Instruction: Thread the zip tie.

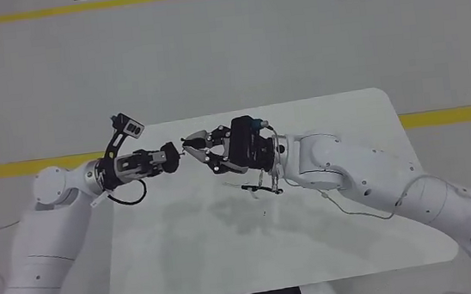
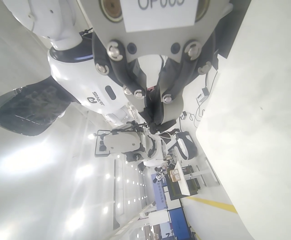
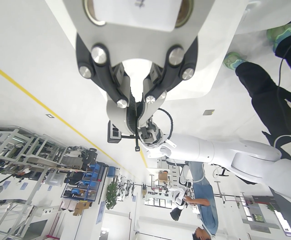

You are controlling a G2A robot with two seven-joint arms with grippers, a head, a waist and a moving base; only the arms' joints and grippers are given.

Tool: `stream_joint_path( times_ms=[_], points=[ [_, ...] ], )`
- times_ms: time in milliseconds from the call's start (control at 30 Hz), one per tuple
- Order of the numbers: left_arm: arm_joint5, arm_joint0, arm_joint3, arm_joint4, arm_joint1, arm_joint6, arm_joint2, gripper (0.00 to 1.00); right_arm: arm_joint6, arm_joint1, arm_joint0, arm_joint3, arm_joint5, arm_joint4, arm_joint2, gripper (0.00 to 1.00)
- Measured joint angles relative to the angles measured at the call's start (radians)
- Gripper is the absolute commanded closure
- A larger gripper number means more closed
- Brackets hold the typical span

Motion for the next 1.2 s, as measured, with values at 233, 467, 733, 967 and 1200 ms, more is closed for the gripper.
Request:
stream_joint_path(
  times_ms=[233,467,733,967,1200],
  points=[
    [-0.002,-0.007,0.01,-0.007,0.001,-0.01,0.002,1.0,-0.001,0.0,0.006,0.001,0.0,-0.002,-0.008,1.0],
    [-0.003,-0.011,0.012,-0.016,0.003,-0.01,0.014,1.0,-0.016,-0.001,0.022,0.009,0.0,0.003,-0.029,1.0],
    [-0.004,-0.019,0.016,-0.022,0.007,-0.01,0.027,1.0,-0.035,-0.001,0.042,0.022,0.0,0.006,-0.052,1.0],
    [-0.004,-0.022,0.017,-0.025,0.01,-0.01,0.034,1.0,-0.046,0.0,0.049,0.031,0.0,0.007,-0.066,1.0],
    [-0.004,-0.023,0.017,-0.032,0.012,-0.01,0.038,1.0,-0.049,0.001,0.053,0.036,0.0,0.009,-0.073,1.0]
  ],
)
